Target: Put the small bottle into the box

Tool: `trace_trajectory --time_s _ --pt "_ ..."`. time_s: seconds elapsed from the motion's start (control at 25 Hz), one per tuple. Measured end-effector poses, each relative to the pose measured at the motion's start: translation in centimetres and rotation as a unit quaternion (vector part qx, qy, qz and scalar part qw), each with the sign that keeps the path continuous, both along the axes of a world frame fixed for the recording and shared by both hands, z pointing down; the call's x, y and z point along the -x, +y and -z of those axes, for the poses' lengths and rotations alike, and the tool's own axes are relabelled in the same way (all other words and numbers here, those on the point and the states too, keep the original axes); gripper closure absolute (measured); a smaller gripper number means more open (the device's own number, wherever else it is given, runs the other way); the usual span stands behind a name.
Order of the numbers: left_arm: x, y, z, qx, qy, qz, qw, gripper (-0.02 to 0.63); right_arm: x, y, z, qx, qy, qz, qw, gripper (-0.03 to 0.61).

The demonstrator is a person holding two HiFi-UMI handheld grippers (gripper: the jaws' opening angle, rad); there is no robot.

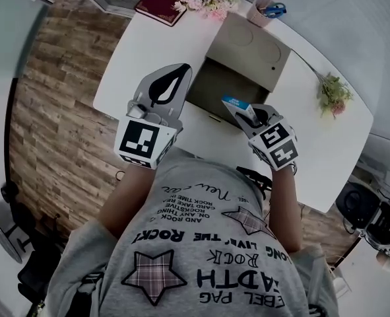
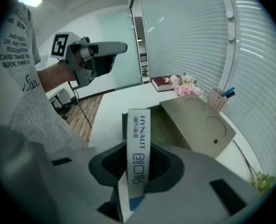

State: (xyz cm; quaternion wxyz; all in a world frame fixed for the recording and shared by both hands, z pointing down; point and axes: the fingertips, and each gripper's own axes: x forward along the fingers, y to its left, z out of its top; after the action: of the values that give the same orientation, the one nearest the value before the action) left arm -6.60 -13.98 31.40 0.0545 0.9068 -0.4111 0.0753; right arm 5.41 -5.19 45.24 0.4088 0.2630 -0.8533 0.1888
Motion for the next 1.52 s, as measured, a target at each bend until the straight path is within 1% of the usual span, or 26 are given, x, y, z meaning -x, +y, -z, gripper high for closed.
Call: trace_trajectory --time_s 0.12,0.24,0.36,0.52,0.76,0.96,1.08,1.24,1.4,1.52 --pt "0.3 0.8 -0.2 0.006 -0.003 0.001 1.0 0.604 0.3 1.1 -0.9 0.012 0.037 0.024 0.999 0.499" --pt "0.7 0.2 -0.6 0.015 -0.005 0.002 0.9999 0.604 0.6 1.0 -2.2 0.021 0.082 0.047 0.995 0.499" --pt "0.8 -0.2 -1.0 0.018 -0.007 0.003 0.9998 0.603 1.1 0.8 -3.3 0.026 0.101 0.067 0.992 0.499" --pt "0.7 -0.7 -1.7 0.022 -0.007 0.002 0.9997 0.603 2.0 0.5 -4.2 0.032 0.105 0.084 0.99 0.499" --pt "0.8 -0.9 -1.9 0.026 -0.008 0.002 0.9996 0.603 2.6 0.2 -4.8 0.036 0.106 0.084 0.99 0.499" --pt "0.6 -1.4 -2.3 0.029 -0.009 0.002 0.9995 0.603 2.8 0.1 -5.2 0.047 0.084 0.081 0.992 0.499" --pt "0.4 -1.6 -2.4 0.03 -0.009 0.002 0.9995 0.603 2.9 0.0 -5.2 0.045 0.076 0.08 0.993 0.497" --pt "0.2 -1.6 -2.6 0.03 -0.01 0.002 0.9995 0.603 3.1 -0.1 -5.2 0.043 0.068 0.08 0.994 0.469" --pt "0.1 -1.5 -2.7 0.03 -0.013 0.001 0.9995 0.603 3.3 -0.3 -4.8 0.033 0.057 0.083 0.994 0.458" --pt "-0.1 -1.6 -2.7 0.029 -0.013 0.001 0.9995 0.603 3.5 -0.7 -3.6 0.001 0.047 0.091 0.995 0.448"
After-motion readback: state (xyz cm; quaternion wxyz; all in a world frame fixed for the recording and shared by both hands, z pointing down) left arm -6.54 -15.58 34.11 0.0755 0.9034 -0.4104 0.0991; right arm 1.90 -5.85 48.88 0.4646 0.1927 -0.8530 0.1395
